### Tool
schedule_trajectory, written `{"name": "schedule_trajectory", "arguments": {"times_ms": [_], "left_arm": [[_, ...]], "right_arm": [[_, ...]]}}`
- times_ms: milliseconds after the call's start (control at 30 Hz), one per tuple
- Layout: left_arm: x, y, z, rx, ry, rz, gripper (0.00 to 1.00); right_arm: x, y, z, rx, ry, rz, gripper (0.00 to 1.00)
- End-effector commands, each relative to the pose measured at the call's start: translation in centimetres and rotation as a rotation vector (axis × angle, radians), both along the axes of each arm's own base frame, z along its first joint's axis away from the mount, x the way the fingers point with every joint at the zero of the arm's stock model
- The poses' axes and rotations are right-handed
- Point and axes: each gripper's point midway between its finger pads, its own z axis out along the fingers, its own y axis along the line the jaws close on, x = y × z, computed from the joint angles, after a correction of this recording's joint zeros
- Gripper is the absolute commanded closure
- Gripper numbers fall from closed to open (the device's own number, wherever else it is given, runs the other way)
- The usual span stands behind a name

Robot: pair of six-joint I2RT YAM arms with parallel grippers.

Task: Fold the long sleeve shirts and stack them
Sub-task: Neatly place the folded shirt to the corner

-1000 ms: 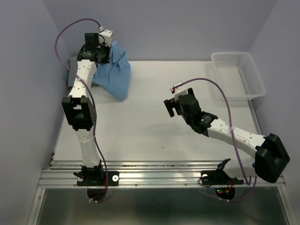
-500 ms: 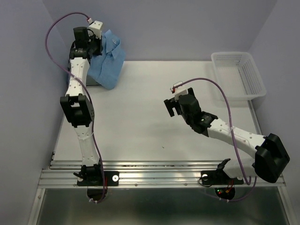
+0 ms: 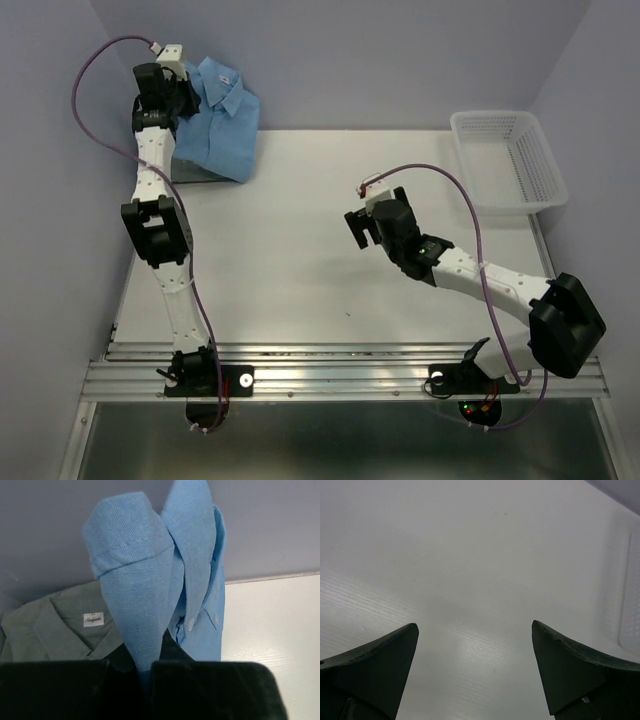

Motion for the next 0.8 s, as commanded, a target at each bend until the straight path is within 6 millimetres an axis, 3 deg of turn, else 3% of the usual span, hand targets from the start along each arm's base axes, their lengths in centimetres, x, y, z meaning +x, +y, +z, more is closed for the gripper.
{"name": "schedule_trajectory", "arguments": {"times_ms": [0, 67, 167, 300, 400, 433, 467, 500, 533, 567, 600, 700, 767], "left_arm": [[1.5, 4.2, 3.0, -0.057, -0.128, 0.067, 1.00], [2.2, 4.9, 1.5, -0.043, -0.122, 0.076, 1.00], [3.1, 5.8, 0.9, -0.005, -0.135, 0.113, 1.00], [3.7, 9.7, 0.9, 0.094, -0.166, 0.289, 1.00], [3.9, 11.3, 0.8, 0.129, -0.181, 0.350, 1.00], [4.0, 11.7, 0.6, 0.124, -0.181, 0.366, 0.95], [3.9, 12.1, 0.6, 0.117, -0.180, 0.379, 0.80], [3.8, 12.7, 0.5, 0.110, -0.176, 0.407, 0.41], [3.5, 13.3, 0.7, 0.108, -0.176, 0.432, 0.14], [3.3, 13.8, 0.9, 0.111, -0.177, 0.451, 0.01], [3.1, 14.1, 1.2, 0.116, -0.178, 0.465, 0.01], [0.6, 17.5, 3.0, 0.131, -0.168, 0.687, 0.01], [-0.9, 18.2, 5.3, 0.138, -0.187, 0.745, 0.01]], "right_arm": [[1.8, 1.0, 3.3, 0.070, -0.079, -0.027, 0.00], [2.1, 1.0, 3.1, 0.059, -0.076, -0.036, 0.00], [2.5, 1.3, 3.0, 0.046, -0.067, -0.038, 0.00], [2.8, 1.6, 2.7, 0.056, -0.048, -0.061, 0.00], [2.9, 1.8, 2.1, 0.059, -0.023, -0.065, 0.00], [2.8, 1.9, 2.1, 0.069, -0.018, -0.066, 0.00], [2.8, 1.9, 1.9, 0.068, -0.011, -0.069, 0.00], [2.9, 2.0, 2.0, 0.080, -0.010, -0.075, 0.00], [2.6, 1.7, 1.6, 0.061, 0.011, -0.081, 0.00], [2.6, 1.6, 1.7, 0.065, 0.012, -0.086, 0.00], [2.6, 1.5, 1.7, 0.062, 0.012, -0.092, 0.00], [2.5, 0.7, 2.3, 0.088, 0.002, -0.149, 0.00], [2.4, 0.2, 2.6, 0.095, -0.006, -0.176, 0.00]]}}
